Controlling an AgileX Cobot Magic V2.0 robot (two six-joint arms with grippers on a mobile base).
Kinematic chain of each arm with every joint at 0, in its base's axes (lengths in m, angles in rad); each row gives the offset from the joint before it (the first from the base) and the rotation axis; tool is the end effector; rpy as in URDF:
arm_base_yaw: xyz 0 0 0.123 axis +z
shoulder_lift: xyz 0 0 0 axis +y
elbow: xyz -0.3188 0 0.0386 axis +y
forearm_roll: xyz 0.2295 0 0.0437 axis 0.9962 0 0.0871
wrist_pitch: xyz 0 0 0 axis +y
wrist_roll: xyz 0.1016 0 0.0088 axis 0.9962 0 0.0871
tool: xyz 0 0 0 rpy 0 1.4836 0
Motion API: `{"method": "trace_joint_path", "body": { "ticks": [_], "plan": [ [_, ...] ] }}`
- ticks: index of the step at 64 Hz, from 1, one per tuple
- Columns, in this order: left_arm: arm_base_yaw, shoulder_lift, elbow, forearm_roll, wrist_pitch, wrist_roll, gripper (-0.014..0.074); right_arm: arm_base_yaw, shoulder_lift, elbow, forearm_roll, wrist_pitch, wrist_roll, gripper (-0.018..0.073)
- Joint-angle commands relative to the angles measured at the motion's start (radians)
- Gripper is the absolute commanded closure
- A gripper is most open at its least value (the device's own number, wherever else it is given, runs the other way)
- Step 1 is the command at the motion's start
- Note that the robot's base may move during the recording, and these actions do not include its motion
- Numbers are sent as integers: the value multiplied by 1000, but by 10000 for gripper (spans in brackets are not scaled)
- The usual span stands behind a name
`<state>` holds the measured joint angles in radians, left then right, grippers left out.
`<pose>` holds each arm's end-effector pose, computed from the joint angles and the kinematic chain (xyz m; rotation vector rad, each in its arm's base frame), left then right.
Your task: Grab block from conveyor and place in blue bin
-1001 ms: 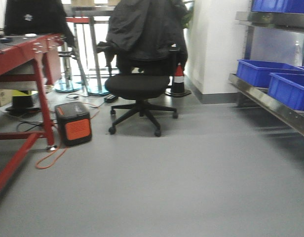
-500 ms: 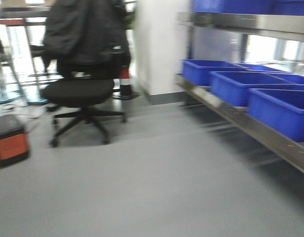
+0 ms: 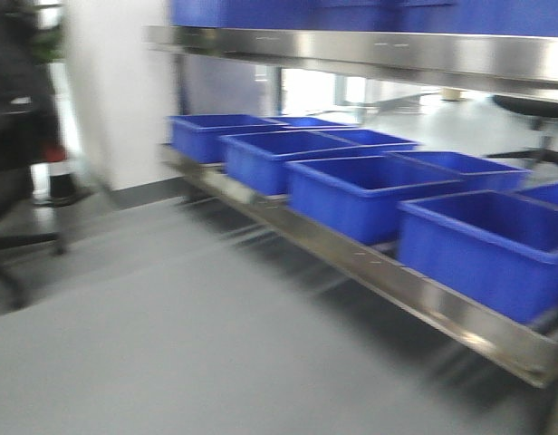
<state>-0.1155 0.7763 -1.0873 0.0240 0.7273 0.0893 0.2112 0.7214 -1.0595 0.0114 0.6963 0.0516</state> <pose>0.1007 -0.0100 0.4527 0.2003 1.8891 0.0095 0.0843 0.0188 0.4525 -0.1442 1.8406 0.1966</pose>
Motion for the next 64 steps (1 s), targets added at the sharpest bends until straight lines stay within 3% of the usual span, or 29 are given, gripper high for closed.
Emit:
{"method": "trace_joint_path", "body": {
  "ticks": [1, 64],
  "plan": [
    [-7, -3, -1, -3, -19, -5, 707, 1, 0, -8, -11, -17, -1, 721],
    [-7, -3, -1, -3, -19, -5, 707, 1, 0, -8, -11, -17, -1, 721]
  ]
}}
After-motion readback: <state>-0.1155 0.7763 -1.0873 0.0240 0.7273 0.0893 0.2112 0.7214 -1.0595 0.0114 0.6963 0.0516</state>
